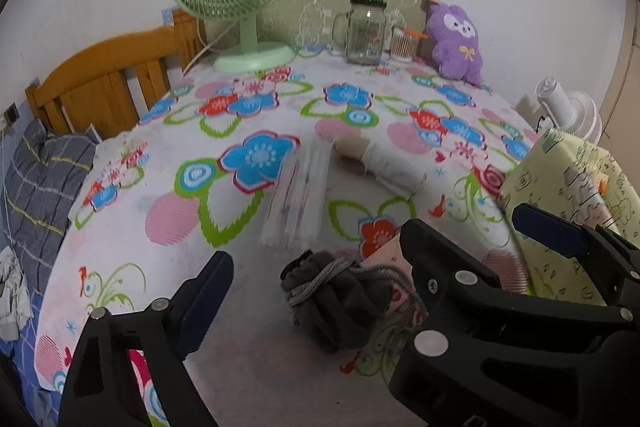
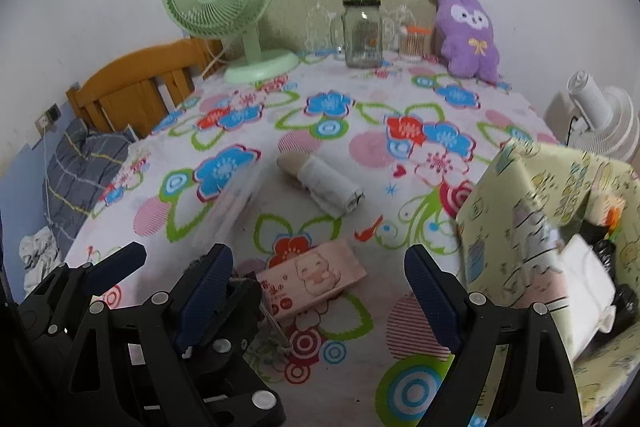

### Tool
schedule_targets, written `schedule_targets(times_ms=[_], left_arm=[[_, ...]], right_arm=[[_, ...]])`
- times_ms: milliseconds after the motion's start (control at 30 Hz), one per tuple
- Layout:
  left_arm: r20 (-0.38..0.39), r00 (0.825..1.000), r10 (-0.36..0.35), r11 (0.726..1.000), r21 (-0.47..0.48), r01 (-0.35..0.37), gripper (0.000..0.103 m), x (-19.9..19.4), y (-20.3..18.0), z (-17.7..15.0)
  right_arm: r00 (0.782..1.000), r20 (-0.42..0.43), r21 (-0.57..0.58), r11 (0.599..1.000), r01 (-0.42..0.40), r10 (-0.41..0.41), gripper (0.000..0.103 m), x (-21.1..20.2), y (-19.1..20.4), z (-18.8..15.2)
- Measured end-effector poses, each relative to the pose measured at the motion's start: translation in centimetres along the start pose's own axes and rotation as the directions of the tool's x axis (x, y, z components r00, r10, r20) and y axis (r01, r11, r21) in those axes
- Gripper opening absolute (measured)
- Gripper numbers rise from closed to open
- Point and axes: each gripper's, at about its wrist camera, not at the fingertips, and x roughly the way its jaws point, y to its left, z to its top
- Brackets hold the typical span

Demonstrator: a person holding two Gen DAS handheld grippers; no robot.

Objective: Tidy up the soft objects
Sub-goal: 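Withdraw both grippers from the box back toward the remaining items on the bed, then grasp the dark grey pouch with the left gripper while the right grasps the pink tissue pack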

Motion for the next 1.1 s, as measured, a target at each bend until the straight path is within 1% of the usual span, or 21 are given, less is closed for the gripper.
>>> schedule_targets(times_ms=[67,133,233,300,333,400,500,600,800,900,1000,1100], left_arm=[[-0.016,1.0,-0.005,1.0,-0.005,0.005,0.089,0.4,0.1,-0.2],[-0.031,0.999,-0.011,1.0,-0.009,0.011,0.086,0.9,0.2,-0.3],[-0.054,0.998,-0.032,0.999,-0.014,0.031,0.078,1.5,0.3,-0.5],[-0.069,0.996,-0.05,0.999,-0.021,0.048,0.069,1.9,0.4,-0.6],[-0.08,0.995,-0.064,0.998,-0.028,0.062,0.066,2.2,0.5,-0.6],[-0.076,0.995,-0.068,0.997,-0.038,0.065,0.063,2.2,0.7,-0.7],[-0.071,0.995,-0.064,0.998,-0.032,0.062,0.061,2.1,0.8,-0.7],[-0.068,0.997,-0.043,0.999,-0.019,0.042,0.06,1.9,1.0,-0.7],[-0.08,0.997,-0.005,1.0,0.006,0.005,0.06,1.7,1.6,-0.9],[-0.084,0.996,0.028,1.0,0.009,-0.027,0.06,1.9,2.2,-1.0],[-0.087,0.996,0.033,0.999,0.013,-0.033,0.06,2.1,2.4,-1.0],[-0.092,0.995,0.034,0.999,0.024,-0.032,0.06,2.4,2.2,-1.0]], right_arm=[[1.0,-0.017,0.0,1.0,0.003,-0.003,0.09,0.6,0.0,-0.2],[0.999,-0.032,0.001,1.0,0.004,-0.004,0.09,1.0,0.1,-0.4],[0.999,-0.053,0.001,1.0,0.003,-0.003,0.09,1.6,0.1,-0.5],[0.998,-0.063,-0.003,1.0,0.005,-0.005,0.09,2.0,0.3,-0.6],[0.998,-0.068,-0.002,1.0,0.006,-0.007,0.09,2.2,0.3,-0.7],[0.997,-0.081,0.0,1.0,0.007,-0.007,0.09,2.5,0.3,-0.7],[0.996,-0.086,0.001,1.0,0.003,-0.003,0.09,2.6,0.5,-0.8],[0.996,-0.091,-0.005,1.0,0.006,-0.006,0.09,2.7,0.7,-0.7],[0.992,-0.125,0.02,1.0,-0.022,0.025,0.089,3.1,1.1,-0.8],[0.988,-0.148,0.038,0.999,-0.024,0.029,0.086,3.5,1.0,-0.9],[0.981,-0.188,0.094,0.995,-0.035,0.052,0.084,4.3,0.6,-0.9],[0.975,-0.215,0.115,0.993,-0.028,0.052,0.081,4.9,0.4,-1.0]])
